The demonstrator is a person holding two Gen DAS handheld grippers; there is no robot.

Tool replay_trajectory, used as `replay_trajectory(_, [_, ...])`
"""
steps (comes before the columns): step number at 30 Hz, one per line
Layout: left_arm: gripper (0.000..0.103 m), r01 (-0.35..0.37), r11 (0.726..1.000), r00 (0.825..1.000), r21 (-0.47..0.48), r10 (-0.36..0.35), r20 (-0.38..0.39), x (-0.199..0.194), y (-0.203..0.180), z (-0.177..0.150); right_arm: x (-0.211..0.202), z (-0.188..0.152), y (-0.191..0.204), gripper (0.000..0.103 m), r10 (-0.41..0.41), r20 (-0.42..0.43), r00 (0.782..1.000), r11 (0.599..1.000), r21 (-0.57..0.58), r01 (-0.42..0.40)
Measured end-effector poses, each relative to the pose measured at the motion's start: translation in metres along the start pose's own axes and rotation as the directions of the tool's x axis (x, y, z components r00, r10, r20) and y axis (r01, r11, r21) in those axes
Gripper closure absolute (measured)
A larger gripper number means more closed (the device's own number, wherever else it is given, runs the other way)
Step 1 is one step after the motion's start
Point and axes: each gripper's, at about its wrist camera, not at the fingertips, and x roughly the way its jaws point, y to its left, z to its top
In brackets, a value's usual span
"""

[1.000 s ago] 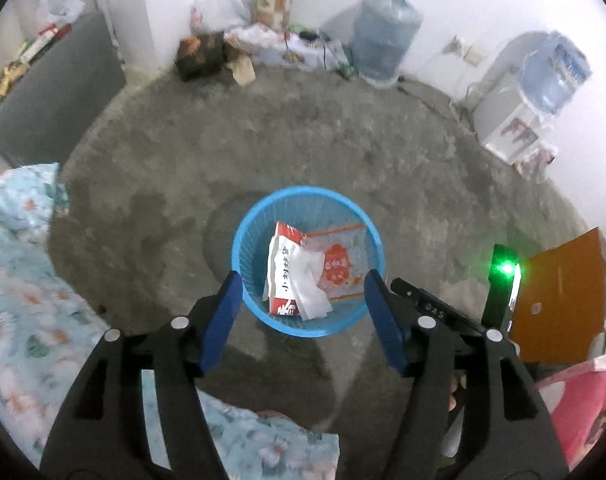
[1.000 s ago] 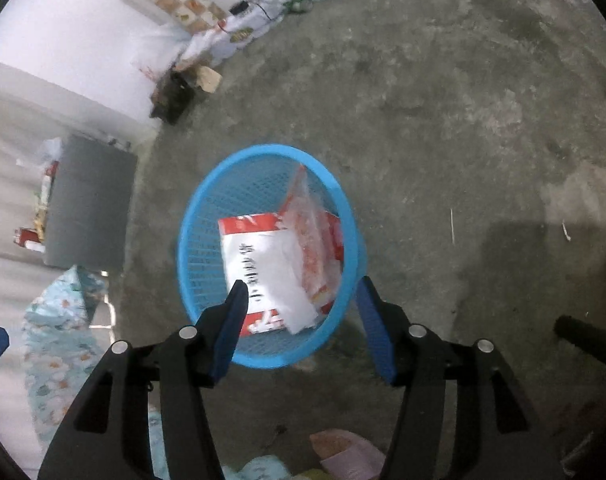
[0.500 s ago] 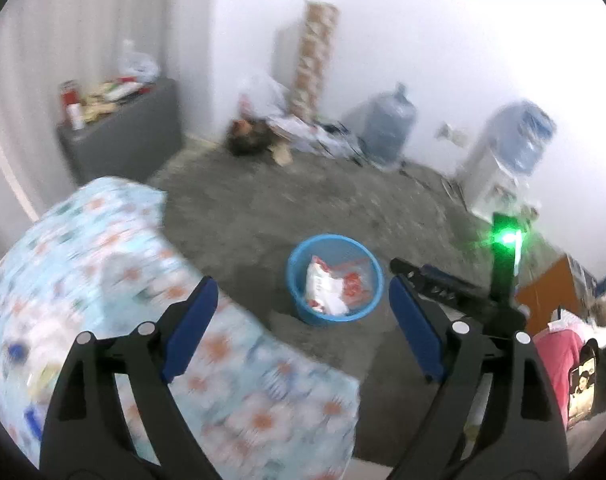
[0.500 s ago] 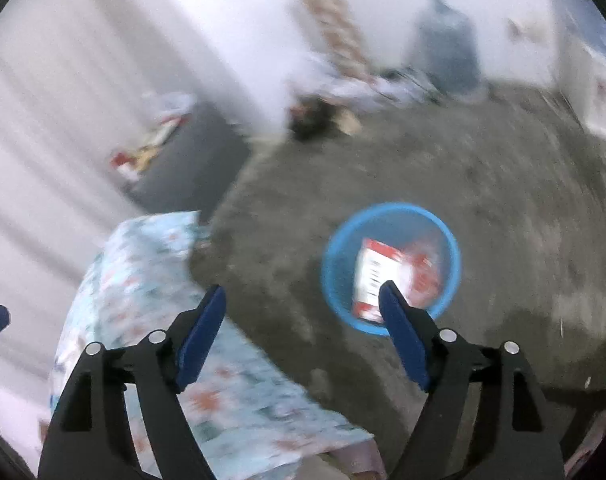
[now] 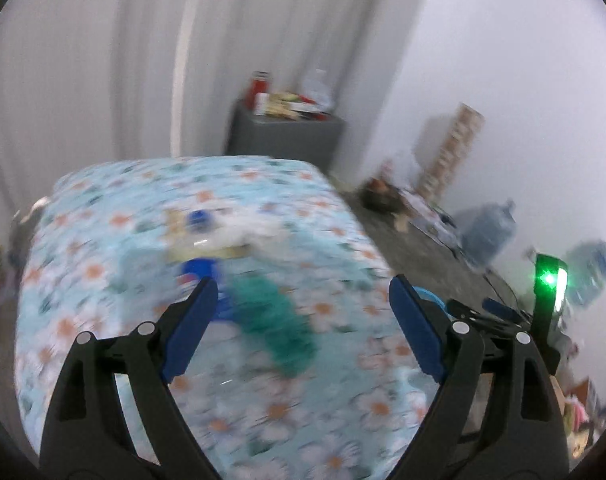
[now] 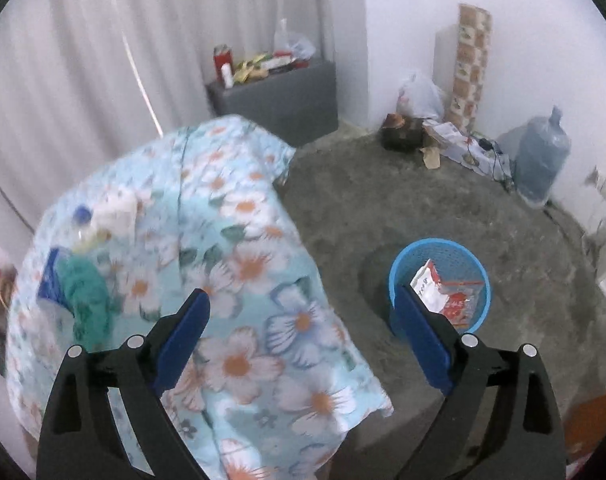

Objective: Collect trash
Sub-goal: 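Move both open grippers back over the floral bed cover, then grasp the clear bottle with the blue label with the right gripper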

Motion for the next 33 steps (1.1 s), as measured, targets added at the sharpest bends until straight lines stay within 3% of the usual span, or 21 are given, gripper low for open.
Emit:
replay_trajectory(5, [0.020,-0.094,0.990,0.995,-0.109,0.098,0.028,-0.025,0.057,-0.019,-0.014,0.002,0.041,0.007,-0.097,0.079,0.992,0.988,-0.109,0.106])
replay_trajectory(7, [0.020,-0.121,0.982,0.992,-0.145,0.126,0.027,-0.030,0.076,-0.027,-0.022,0.006,0.054,0.007,-0.083,0.121,0.989,0.987,-0.130,0.099])
replay_trajectory(10, [0.020,-0.135,0.972,0.990,-0.191,0.139,0.010,-0.031,0.097,-0.040,-0.033,0.016,0.068,0.007,0.017,0.156,0.988,0.991,-0.136,0.004])
replay_trajectory(14, [0.020,-0.139,0.961,0.990,-0.237,0.138,-0.021,-0.021,0.119,-0.048,-0.038,0.023,0.080,0.007,0.242,0.117,0.963,0.968,-0.098,-0.231])
replay_trajectory(17, [0.020,-0.157,0.957,0.987,-0.243,0.155,-0.029,-0.015,0.130,-0.052,-0.030,0.024,0.097,0.007,0.417,0.022,0.909,0.908,-0.064,-0.415])
replay_trajectory(20, [0.020,-0.168,0.954,0.986,-0.247,0.164,-0.036,-0.013,0.142,-0.056,-0.016,0.021,0.128,0.007,0.567,-0.112,0.816,0.818,-0.036,-0.574])
replay_trajectory(24, [0.020,-0.183,0.951,0.983,-0.251,0.174,-0.057,-0.008,0.154,-0.061,0.008,0.014,0.177,0.015,0.616,-0.255,0.746,0.768,-0.019,-0.641])
replay_trajectory(28, [0.020,-0.175,0.944,0.984,-0.280,0.160,-0.076,-0.003,0.170,-0.066,0.041,0.009,0.220,0.028,0.555,-0.373,0.744,0.800,-0.005,-0.600])
replay_trajectory(31, [0.020,-0.178,0.938,0.984,-0.298,0.161,-0.080,-0.004,0.181,-0.067,0.061,0.007,0.239,0.032,0.510,-0.429,0.746,0.826,0.001,-0.564])
replay_trajectory(33, [0.020,-0.183,0.934,0.983,-0.306,0.165,-0.083,-0.004,0.187,-0.069,0.071,0.008,0.248,0.032,0.468,-0.438,0.767,0.847,-0.025,-0.531])
